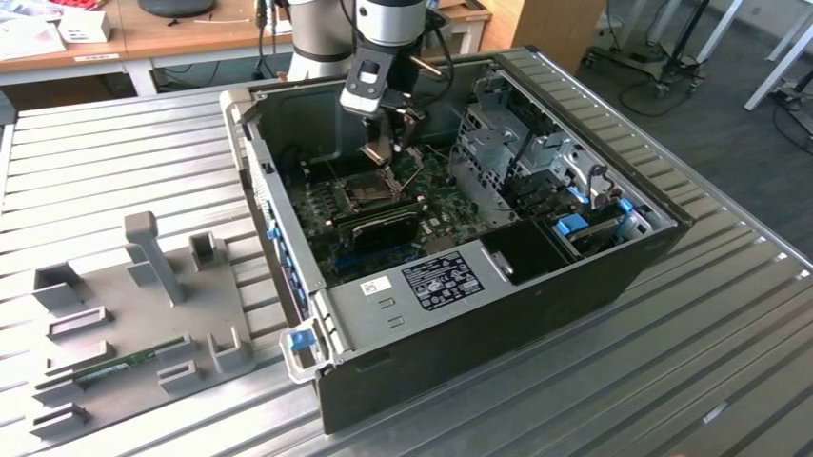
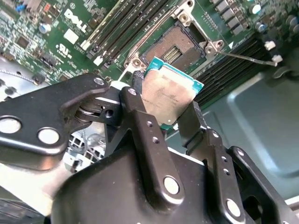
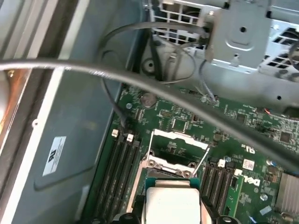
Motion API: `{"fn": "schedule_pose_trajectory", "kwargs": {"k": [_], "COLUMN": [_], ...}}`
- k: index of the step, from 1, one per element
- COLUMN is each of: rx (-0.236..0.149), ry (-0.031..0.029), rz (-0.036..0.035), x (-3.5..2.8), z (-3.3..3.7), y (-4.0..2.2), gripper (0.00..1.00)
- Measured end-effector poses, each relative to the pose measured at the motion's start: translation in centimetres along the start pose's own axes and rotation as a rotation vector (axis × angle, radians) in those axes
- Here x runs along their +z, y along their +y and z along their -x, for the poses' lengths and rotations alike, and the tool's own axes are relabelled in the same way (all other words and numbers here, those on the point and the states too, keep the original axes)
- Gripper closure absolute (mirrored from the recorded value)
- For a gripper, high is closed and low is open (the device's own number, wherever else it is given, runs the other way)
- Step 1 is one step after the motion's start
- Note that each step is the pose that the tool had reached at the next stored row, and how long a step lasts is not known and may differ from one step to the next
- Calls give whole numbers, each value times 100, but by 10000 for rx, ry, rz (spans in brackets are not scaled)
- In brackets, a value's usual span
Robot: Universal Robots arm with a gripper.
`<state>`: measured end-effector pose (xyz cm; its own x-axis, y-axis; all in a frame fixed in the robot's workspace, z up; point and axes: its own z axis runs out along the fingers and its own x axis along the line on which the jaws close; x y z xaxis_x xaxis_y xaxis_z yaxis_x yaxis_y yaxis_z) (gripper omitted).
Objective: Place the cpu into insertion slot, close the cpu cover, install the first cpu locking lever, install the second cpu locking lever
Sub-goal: 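Place the cpu into insertion slot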
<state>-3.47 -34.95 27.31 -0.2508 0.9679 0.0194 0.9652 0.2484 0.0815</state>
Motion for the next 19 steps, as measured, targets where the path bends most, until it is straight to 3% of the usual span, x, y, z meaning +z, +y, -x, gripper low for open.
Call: {"fn": "schedule_pose_trajectory", "kwargs": {"k": [6,13,19], "rx": [704,722,727], "ry": [-58,-59,-30], "rz": [13,12,-119], "x": [4,5,19], "z": [0,0,0], "y": [-1,-1,-2], "gripper": [46,46,46]}}
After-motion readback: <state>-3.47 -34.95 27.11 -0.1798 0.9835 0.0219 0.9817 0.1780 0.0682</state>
